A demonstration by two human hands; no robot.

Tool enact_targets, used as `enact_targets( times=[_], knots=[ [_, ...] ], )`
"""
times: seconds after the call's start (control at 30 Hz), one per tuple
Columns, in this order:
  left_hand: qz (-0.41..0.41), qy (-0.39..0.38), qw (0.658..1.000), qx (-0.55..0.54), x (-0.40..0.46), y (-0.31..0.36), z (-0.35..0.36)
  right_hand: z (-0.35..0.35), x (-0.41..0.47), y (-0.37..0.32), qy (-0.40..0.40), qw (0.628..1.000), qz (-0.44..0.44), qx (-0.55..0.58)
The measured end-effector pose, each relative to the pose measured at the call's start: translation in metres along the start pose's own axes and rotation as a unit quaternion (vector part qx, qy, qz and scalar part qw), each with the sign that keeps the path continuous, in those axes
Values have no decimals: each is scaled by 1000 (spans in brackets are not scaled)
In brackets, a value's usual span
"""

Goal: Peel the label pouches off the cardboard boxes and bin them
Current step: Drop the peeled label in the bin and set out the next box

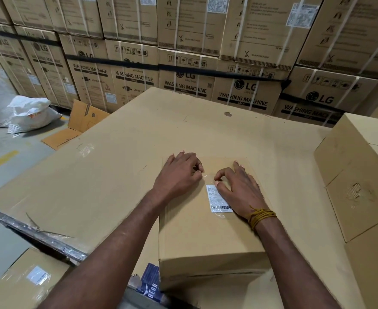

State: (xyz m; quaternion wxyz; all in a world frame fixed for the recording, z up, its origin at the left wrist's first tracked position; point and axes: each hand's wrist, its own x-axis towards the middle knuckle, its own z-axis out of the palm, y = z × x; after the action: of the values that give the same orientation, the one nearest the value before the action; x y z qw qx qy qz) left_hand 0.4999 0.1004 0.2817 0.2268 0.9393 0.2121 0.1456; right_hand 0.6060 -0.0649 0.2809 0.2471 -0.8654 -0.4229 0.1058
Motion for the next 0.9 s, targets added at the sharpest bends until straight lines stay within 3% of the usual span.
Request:
enact_targets(
  times=[0.9],
  knots=[
    [0,2,1000,-7,0,-1,2,1,0,3,7,1000,2,-5]
  ],
)
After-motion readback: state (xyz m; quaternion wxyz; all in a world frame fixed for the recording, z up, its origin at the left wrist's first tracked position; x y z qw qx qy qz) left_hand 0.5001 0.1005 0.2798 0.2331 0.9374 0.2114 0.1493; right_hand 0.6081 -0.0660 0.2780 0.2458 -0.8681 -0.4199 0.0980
